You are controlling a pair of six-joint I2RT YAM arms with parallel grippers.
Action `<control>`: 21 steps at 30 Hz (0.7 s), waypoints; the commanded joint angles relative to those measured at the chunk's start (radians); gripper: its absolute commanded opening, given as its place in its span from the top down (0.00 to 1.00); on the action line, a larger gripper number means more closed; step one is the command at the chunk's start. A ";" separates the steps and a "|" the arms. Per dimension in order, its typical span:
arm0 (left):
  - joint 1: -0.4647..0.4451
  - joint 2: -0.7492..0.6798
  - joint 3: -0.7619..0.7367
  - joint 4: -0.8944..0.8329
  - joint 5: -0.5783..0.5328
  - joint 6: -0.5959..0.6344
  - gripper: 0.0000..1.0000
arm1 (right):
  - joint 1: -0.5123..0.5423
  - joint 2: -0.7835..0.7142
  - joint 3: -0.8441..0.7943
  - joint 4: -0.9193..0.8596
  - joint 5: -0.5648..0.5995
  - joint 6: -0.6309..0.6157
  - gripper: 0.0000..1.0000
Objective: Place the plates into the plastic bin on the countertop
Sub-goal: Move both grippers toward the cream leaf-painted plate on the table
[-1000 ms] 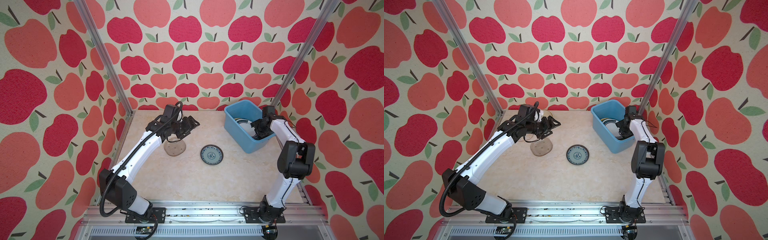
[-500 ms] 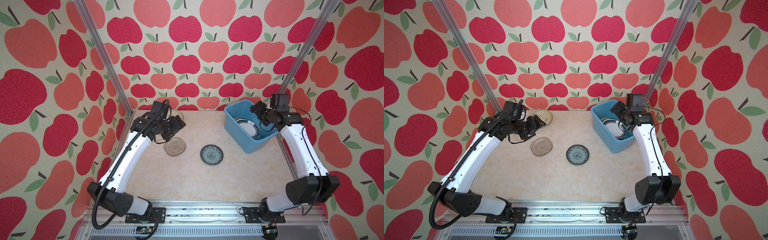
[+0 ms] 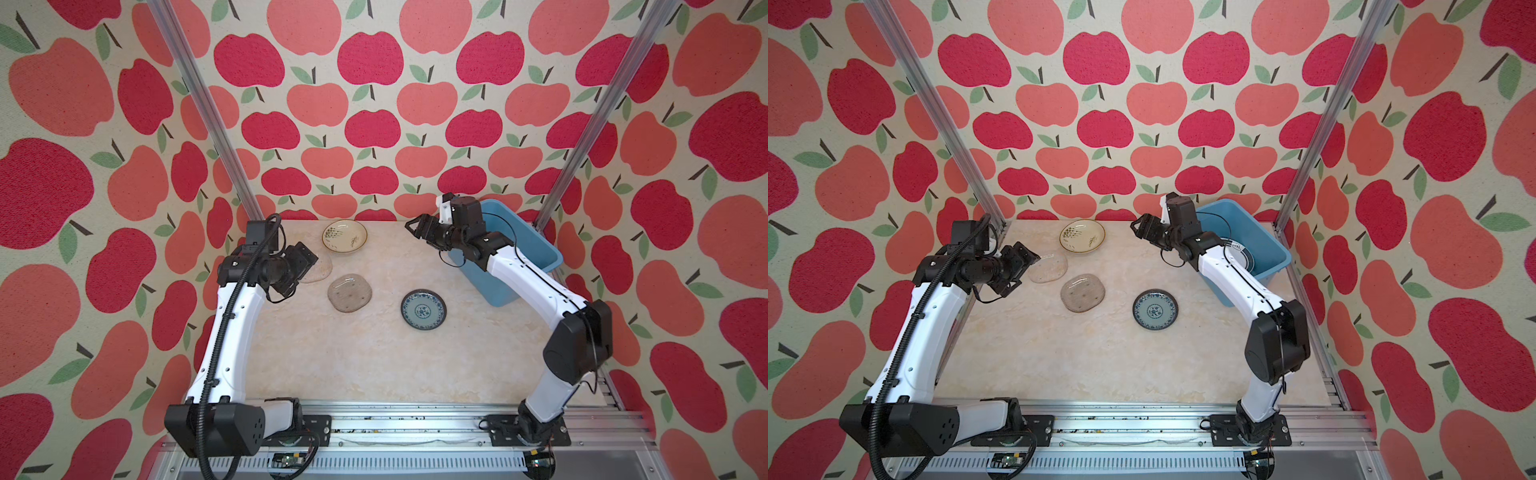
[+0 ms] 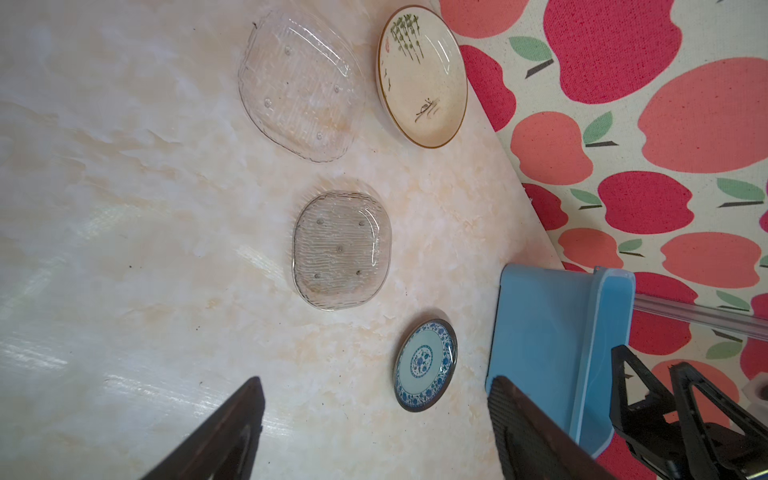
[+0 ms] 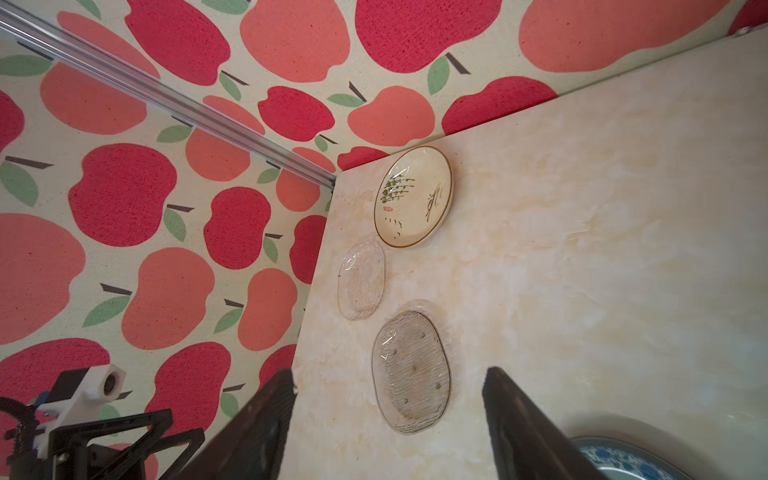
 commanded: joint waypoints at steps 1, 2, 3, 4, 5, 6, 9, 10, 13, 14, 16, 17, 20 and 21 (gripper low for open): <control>0.057 0.046 -0.012 0.111 0.053 0.067 0.13 | 0.023 0.136 0.112 0.053 -0.029 0.037 0.27; 0.076 0.073 -0.010 0.137 0.065 0.082 0.14 | 0.031 0.190 0.157 0.050 -0.038 0.043 0.27; 0.088 0.097 -0.007 0.154 0.071 0.095 0.14 | 0.037 0.237 0.198 0.044 -0.046 0.048 0.27; 0.104 0.131 -0.002 0.178 0.083 0.112 0.14 | 0.043 0.292 0.249 0.039 -0.063 0.049 0.28; 0.115 0.168 0.010 0.196 0.090 0.132 0.14 | 0.048 0.344 0.301 0.029 -0.080 0.049 0.28; 0.124 0.204 0.022 0.207 0.094 0.152 0.15 | 0.052 0.384 0.346 0.021 -0.097 0.049 0.28; 0.138 0.349 0.089 0.233 0.101 0.221 0.17 | 0.058 0.509 0.472 -0.015 -0.127 0.053 0.28; 0.139 0.404 0.123 0.241 0.104 0.244 0.17 | 0.058 0.546 0.502 -0.015 -0.134 0.058 0.28; 0.139 0.572 0.248 0.251 0.123 0.308 0.17 | 0.057 0.635 0.576 -0.011 -0.155 0.058 0.28; 0.139 0.632 0.304 0.253 0.131 0.333 0.18 | 0.058 0.661 0.595 -0.010 -0.162 0.057 0.28; 0.139 0.740 0.408 0.249 0.144 0.373 0.18 | 0.057 0.701 0.620 -0.001 -0.187 0.054 0.29; 0.140 0.797 0.466 0.240 0.152 0.395 0.18 | 0.058 0.717 0.628 0.003 -0.200 0.052 0.29; 0.134 0.942 0.636 0.219 0.171 0.438 0.20 | 0.058 0.745 0.627 0.021 -0.230 0.050 0.30; 0.130 0.982 0.681 0.217 0.176 0.447 0.21 | 0.057 0.749 0.623 0.024 -0.234 0.050 0.30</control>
